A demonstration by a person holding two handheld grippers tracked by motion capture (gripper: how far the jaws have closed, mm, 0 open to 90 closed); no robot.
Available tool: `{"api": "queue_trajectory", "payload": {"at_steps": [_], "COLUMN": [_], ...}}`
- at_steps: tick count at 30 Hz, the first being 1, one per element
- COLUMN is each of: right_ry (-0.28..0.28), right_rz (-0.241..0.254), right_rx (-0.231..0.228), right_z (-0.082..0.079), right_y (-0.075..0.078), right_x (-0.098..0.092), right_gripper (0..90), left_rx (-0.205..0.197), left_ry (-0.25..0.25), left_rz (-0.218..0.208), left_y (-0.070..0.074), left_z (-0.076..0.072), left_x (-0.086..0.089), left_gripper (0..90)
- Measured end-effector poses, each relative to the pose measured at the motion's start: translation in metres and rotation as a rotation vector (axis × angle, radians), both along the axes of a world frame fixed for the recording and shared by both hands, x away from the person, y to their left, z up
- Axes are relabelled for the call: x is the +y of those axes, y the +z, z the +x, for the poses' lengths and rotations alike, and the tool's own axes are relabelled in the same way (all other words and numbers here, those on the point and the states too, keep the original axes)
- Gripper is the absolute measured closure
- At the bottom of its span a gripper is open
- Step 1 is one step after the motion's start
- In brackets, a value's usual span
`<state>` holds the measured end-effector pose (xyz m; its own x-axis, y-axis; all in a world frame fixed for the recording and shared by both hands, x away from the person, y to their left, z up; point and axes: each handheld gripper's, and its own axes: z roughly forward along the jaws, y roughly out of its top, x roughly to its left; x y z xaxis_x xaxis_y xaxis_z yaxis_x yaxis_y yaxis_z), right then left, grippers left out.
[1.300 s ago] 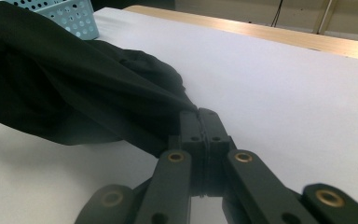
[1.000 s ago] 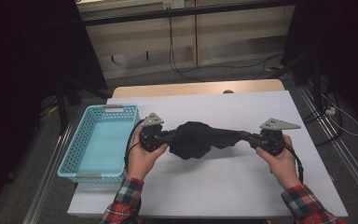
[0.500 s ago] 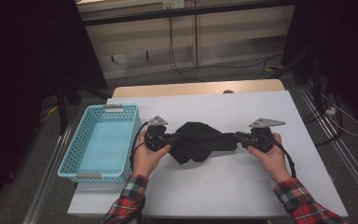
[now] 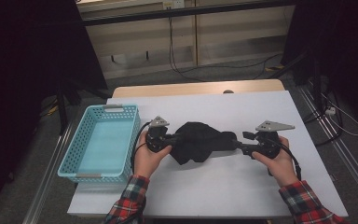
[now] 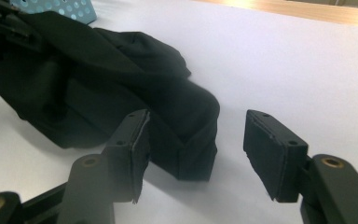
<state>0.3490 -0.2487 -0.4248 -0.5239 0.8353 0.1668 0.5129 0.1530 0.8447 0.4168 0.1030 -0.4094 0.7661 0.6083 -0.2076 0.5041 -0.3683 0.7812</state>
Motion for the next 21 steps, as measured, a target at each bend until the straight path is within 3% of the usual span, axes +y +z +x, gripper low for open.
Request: {"api": "queue_trajectory", "payload": {"at_steps": [7,13,21], "right_ry": [0.032,0.050,0.079], "right_rz": [-0.048,-0.071,-0.126], "right_rx": [0.015,0.023,0.018], "right_z": [-0.008,-0.004,0.000], "right_y": [-0.009,-0.016,-0.024], "right_x": [0.005,0.012,0.025], "right_gripper": [52.8,59.8,60.7], "left_rx": [-0.005,-0.002,-0.004], "left_ry": [0.002,0.004,0.016], "left_rz": [0.003,-0.006,-0.018], "left_y": [0.001,0.002,0.002], "left_z": [-0.001,-0.003,-0.003], "left_x": [-0.001,0.001,0.003], "left_gripper": [81.2,81.2,81.2]}}
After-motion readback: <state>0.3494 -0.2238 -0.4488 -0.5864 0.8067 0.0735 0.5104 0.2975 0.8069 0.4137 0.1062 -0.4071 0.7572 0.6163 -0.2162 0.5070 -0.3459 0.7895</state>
